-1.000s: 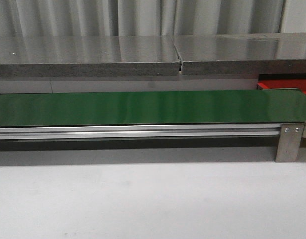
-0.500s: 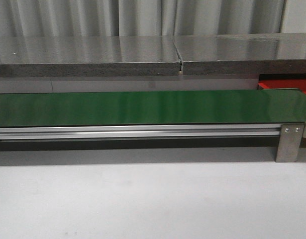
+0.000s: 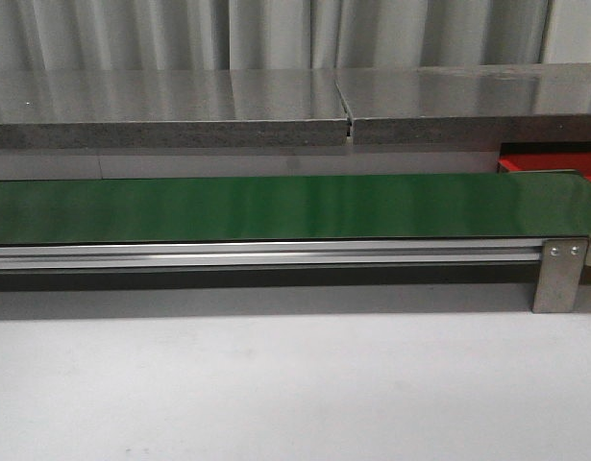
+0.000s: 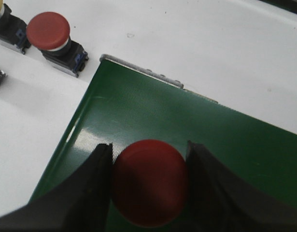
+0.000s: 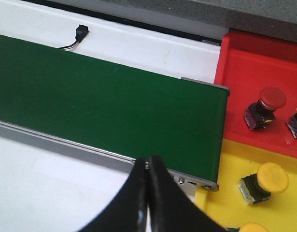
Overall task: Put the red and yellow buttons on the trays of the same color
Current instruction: 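Grasp a red mushroom button with the left gripper and lift it, then lower the red button onto the belt start and open the left gripper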
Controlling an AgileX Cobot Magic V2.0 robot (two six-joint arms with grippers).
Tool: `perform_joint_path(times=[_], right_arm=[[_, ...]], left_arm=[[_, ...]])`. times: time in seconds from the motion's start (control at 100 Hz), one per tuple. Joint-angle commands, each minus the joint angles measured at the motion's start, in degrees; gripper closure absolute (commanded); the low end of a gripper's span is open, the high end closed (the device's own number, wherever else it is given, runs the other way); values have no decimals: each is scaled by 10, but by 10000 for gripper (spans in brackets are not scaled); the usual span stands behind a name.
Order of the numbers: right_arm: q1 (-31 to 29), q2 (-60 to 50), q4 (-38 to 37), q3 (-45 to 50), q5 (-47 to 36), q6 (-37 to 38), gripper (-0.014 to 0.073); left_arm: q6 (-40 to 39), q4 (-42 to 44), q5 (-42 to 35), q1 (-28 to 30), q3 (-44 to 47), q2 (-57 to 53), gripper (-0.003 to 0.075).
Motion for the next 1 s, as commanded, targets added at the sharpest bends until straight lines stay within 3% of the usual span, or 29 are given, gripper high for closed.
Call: perform_joint_path(times=[0.0,0.18,0.27,0.38,0.51,0.58,0.99], right_arm=[[1,-6,3,-15,-36,-6,662],[1,-6,3,-15,-36,-6,662],[1,-6,3,-15,-36,-6,662],[1,-6,3,-15,-36,-6,662],[1,-6,3,-15,-36,-6,662],[1,-6,3,-15,-36,-6,662],[1,-6,3,-15,-36,-6,662]], left_arm=[[0,2,-43,-4,-4,-30,739],[0,2,-52,-4,3,-30,735],[2,6,-62,-4,3,-30,670],[11,4,-68,-4,3,-30,477],[15,0,-73,-4,3,-30,134],[15,-3,-73,-4,0,-30,45],[15,4,-44,2,-78,-31,71]])
